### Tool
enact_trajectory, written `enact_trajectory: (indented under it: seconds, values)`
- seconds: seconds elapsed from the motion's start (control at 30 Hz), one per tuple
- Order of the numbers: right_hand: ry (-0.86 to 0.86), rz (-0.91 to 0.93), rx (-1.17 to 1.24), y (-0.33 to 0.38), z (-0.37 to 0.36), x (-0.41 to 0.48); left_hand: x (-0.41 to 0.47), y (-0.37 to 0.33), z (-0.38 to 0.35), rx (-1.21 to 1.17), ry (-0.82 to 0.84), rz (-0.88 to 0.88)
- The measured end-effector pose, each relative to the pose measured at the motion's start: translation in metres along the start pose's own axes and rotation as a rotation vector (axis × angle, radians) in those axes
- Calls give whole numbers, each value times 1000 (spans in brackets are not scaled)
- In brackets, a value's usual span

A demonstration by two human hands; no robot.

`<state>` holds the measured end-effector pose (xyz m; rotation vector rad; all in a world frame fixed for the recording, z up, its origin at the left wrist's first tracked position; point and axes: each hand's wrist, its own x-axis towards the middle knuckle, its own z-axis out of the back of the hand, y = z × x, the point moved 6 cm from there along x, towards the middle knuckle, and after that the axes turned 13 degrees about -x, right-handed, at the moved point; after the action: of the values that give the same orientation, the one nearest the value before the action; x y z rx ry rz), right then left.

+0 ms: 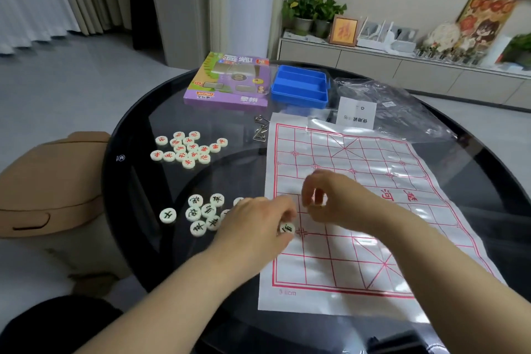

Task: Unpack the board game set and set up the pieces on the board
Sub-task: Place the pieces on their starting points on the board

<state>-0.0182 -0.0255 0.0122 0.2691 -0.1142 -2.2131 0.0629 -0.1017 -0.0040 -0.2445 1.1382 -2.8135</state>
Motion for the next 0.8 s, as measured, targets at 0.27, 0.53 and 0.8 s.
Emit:
enact_trajectory:
  seconds: [0.27, 0.53, 0.8]
  values:
    - [-61, -39, 23, 8, 4, -5, -12, 28, 37, 39, -72, 17]
    - [-20, 187, -119, 80, -26, 24, -17, 76, 58, 99, 51, 183]
    - [-88, 152, -189, 80, -29, 39, -8, 76, 63, 99, -66, 101]
